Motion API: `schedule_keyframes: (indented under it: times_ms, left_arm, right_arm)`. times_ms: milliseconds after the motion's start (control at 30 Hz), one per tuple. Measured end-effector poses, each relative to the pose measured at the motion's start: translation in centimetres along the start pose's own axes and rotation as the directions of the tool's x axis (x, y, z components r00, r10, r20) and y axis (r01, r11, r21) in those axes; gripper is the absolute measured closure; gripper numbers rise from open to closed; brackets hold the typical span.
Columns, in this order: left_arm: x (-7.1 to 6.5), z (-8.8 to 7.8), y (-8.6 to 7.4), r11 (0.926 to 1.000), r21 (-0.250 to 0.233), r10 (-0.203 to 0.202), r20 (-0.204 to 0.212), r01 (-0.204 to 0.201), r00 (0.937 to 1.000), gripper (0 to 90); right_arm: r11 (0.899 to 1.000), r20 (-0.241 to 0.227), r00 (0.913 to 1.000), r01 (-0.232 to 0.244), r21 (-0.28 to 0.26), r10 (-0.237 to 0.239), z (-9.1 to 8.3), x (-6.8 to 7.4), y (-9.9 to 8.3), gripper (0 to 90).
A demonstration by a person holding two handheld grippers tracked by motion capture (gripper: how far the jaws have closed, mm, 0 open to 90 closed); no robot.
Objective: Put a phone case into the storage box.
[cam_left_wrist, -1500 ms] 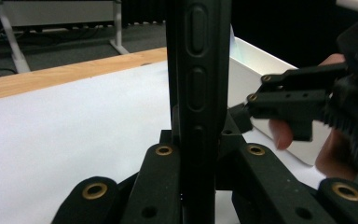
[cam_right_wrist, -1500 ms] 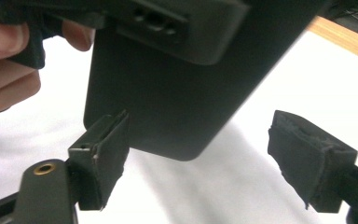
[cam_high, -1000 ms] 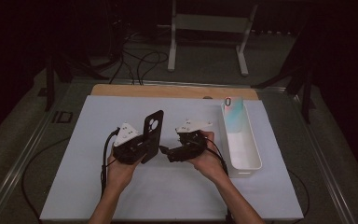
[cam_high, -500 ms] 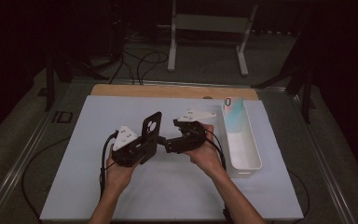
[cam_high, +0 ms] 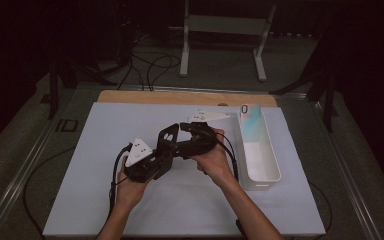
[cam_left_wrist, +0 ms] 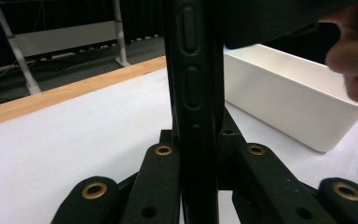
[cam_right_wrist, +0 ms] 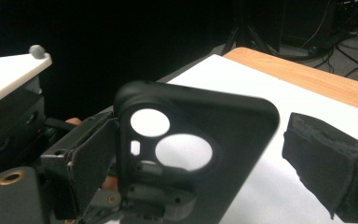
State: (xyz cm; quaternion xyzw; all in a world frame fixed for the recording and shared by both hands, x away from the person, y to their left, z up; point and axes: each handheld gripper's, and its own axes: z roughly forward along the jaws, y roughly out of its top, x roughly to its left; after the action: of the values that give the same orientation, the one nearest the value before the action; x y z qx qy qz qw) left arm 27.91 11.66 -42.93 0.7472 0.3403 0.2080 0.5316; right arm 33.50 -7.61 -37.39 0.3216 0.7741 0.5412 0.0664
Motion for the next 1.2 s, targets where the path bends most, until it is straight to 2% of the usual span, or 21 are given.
schedule_keyframes:
  times_ms: [67,233,467,600,833,867,933,967,1000,1033,1133,1200]
  left_arm:
    - [-0.2,0.1,0.0,1.0,-0.001,0.003,0.009,-0.003,1.0,83.4]
    - [-0.4,0.1,-0.1,0.9998,-0.006,0.017,0.0,-0.017,0.9999,83.5]
    - [-0.6,0.0,0.0,0.9992,-0.027,0.029,0.005,-0.029,0.9996,83.5]
    - [-0.6,0.1,-0.1,0.9997,-0.02,0.017,0.014,-0.017,0.9998,83.3]
    - [-0.5,0.3,-0.2,1.0,-0.004,0.007,0.029,-0.006,0.9996,82.1]
    - [-0.4,0.3,-0.2,1.0,-0.003,0.006,0.028,-0.006,0.9996,80.8]
    - [-0.4,0.3,-0.2,1.0,-0.001,0.004,0.032,-0.004,0.9995,71.2]
    - [-0.4,0.3,-0.2,1.0,0.001,-0.002,0.016,0.002,0.9999,59.7]
    - [-0.3,0.3,-0.2,1.0,0.001,-0.005,0.014,0.005,0.9999,59.7]
    - [-0.2,0.2,-0.3,0.9999,0.005,-0.015,0.02,0.015,0.9997,56.6]
    - [0.1,0.0,-0.7,0.9996,0.015,-0.025,0.0,0.025,0.9997,42.7]
    - [0.5,-0.3,-1.0,0.9993,0.01,-0.036,0.004,0.036,0.9994,38.9]
  right_arm:
    - [1.0,-0.011,0.9998,-0.017,0.008,0.017,0.1,0.0,0.0,9.8]
    - [0.999,-0.016,0.999,-0.041,0.009,0.041,0.4,-0.1,-0.1,9.5]
    - [0.996,-0.053,0.9947,-0.087,0.006,0.087,0.7,-0.2,-0.3,9.8]
    - [0.996,-0.033,0.9953,-0.091,0.009,0.091,0.7,-0.1,-0.4,11.8]
    - [0.999,0.003,0.9992,-0.04,0.011,0.04,0.6,0.3,-0.5,13.6]
    - [0.999,0.007,0.9993,-0.036,0.009,0.036,0.7,0.3,-0.5,13.7]
    - [0.999,0.013,0.9994,-0.032,0.01,0.032,0.7,0.4,-0.5,13.7]
    - [1.0,0.023,0.9995,-0.022,0.01,0.021,0.6,0.4,-0.5,13.8]
    - [1.0,0.023,0.9995,-0.022,0.01,0.021,0.6,0.4,-0.5,13.8]
    - [1.0,0.029,0.9994,-0.017,0.009,0.017,0.6,0.4,-0.5,13.7]
    - [1.0,0.046,0.9989,-0.005,0.019,0.004,0.5,0.3,-0.6,13.7]
    - [1.0,0.055,0.9985,-0.003,0.022,0.001,0.5,0.3,-0.6,13.7]
